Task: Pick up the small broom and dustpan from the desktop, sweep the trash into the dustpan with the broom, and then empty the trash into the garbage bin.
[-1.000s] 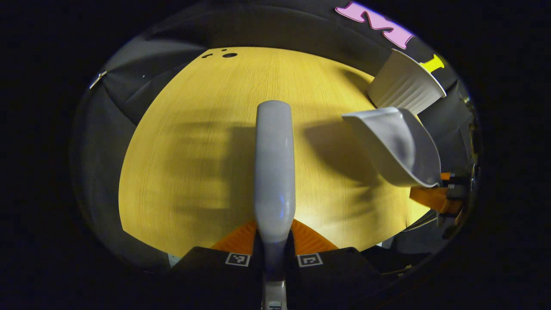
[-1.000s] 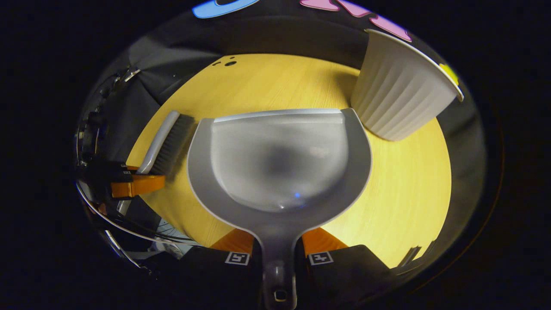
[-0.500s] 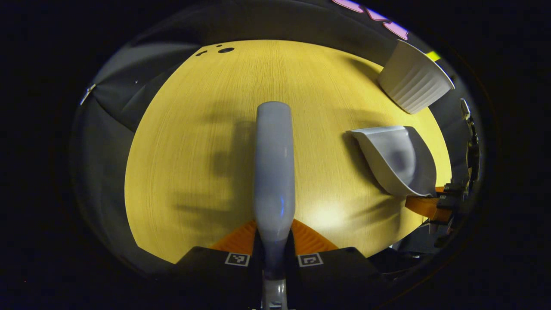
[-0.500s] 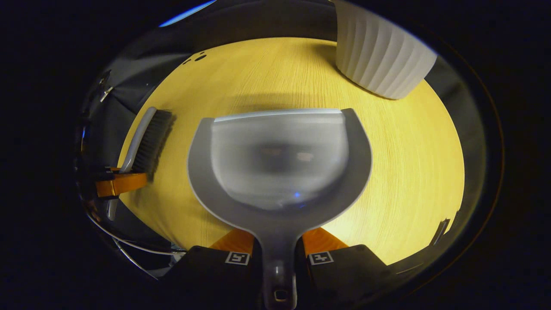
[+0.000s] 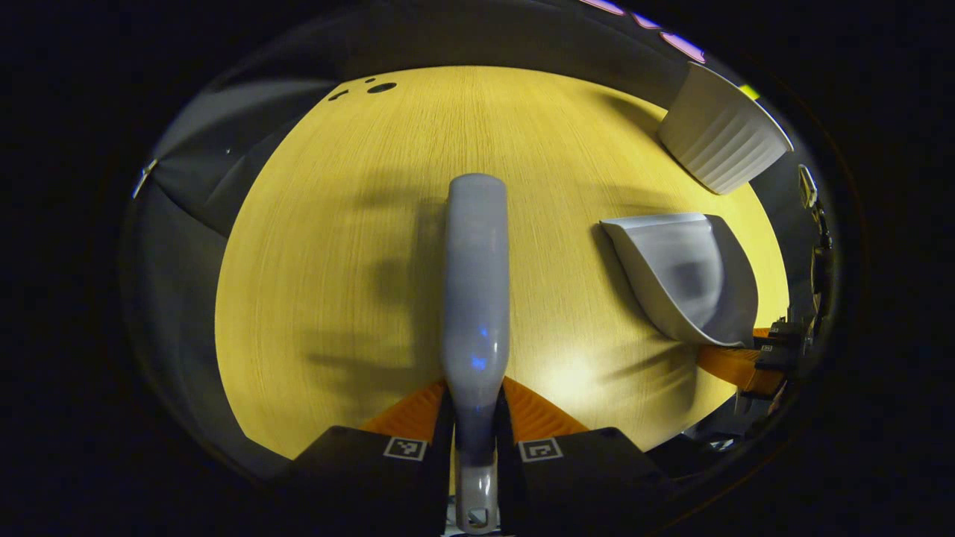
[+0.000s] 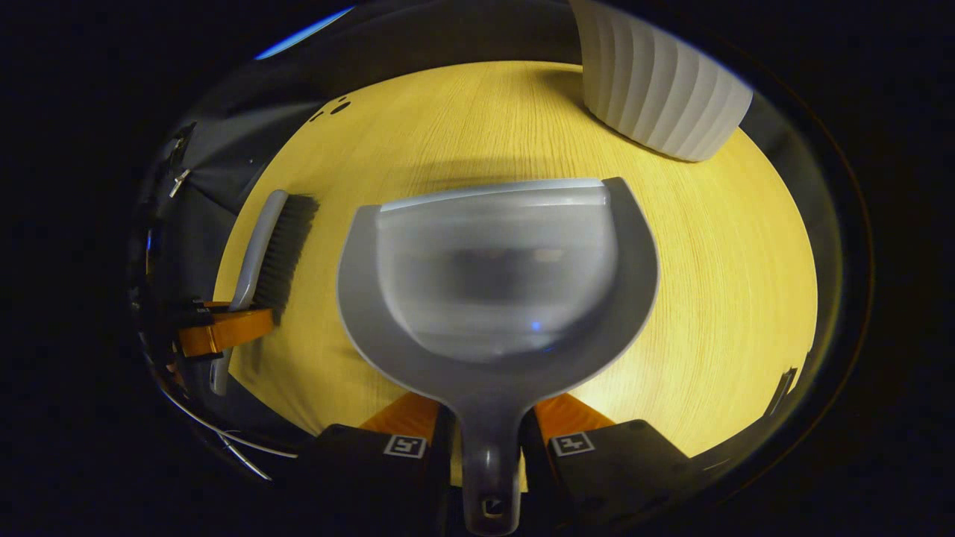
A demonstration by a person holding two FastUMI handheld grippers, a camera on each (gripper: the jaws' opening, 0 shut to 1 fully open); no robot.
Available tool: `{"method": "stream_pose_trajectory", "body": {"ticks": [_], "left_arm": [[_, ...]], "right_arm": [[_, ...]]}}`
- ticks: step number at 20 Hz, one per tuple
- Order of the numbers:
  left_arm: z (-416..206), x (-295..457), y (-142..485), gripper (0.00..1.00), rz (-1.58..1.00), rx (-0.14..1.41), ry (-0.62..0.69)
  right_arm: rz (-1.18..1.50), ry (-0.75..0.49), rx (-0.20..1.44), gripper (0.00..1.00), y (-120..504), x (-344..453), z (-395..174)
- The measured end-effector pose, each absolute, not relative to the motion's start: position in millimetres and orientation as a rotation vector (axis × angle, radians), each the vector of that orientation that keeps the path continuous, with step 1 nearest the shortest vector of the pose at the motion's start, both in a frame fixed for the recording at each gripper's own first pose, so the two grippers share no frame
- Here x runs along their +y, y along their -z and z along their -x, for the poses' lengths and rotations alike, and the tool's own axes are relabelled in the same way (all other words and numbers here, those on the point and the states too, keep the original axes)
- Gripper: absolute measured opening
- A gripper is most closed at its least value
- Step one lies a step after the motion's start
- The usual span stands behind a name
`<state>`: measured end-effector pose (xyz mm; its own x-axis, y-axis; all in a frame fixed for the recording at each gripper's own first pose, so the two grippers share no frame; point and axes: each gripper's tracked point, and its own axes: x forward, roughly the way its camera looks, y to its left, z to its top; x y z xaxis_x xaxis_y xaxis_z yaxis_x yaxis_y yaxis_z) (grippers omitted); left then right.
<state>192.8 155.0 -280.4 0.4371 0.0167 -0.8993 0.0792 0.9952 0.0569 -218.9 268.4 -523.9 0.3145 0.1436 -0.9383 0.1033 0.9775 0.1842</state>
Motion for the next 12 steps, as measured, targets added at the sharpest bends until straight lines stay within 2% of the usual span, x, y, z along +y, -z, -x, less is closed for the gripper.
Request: {"method": "stream_pose_trajectory", "body": {"ticks": [1, 2, 3, 4, 5, 7, 12], "left_arm": [[-193, 156, 279, 0.31, -0.103, 1.110, 0.039], [-194, 158, 277, 0.38, -0.106, 1.103, 0.032], [-193, 158, 274, 0.48, -0.102, 1.092, 0.027], [-192, 158, 270, 0.59, -0.097, 1.082, 0.021], [-190, 158, 265, 0.72, -0.094, 1.074, 0.023], [-181, 157, 255, 0.99, -0.122, 1.062, 0.044], [-161, 146, 204, 0.98, -0.163, 0.952, 0.053]], "right_arm": [[-0.233, -0.032, 1.251, 0.57, 522, 271, 220], [-0.244, -0.040, 1.246, 0.69, 520, 273, 219], [-0.250, -0.041, 1.237, 0.72, 518, 276, 216], [-0.257, -0.047, 1.229, 0.81, 511, 275, 214], [-0.250, -0.058, 1.230, 1.00, 511, 276, 216], [-0.220, -0.074, 1.212, 0.99, 500, 272, 216], [-0.215, -0.085, 1.075, 0.99, 435, 259, 207]]}}
